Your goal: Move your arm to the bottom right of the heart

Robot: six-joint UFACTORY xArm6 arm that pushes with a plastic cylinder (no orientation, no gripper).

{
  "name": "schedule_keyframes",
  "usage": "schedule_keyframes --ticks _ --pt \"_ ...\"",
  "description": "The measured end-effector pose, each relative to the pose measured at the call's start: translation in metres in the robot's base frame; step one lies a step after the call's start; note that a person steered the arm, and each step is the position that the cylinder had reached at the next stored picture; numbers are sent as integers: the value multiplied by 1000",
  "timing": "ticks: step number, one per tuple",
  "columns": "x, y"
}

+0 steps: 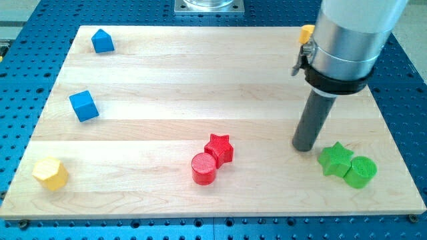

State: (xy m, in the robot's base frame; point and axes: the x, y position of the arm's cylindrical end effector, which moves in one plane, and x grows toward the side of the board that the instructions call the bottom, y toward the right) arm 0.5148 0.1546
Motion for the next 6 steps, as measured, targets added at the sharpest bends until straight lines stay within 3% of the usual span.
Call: schedule_keyframes --ticks 3,6 --pt "-5 56" --pt "-162 84"
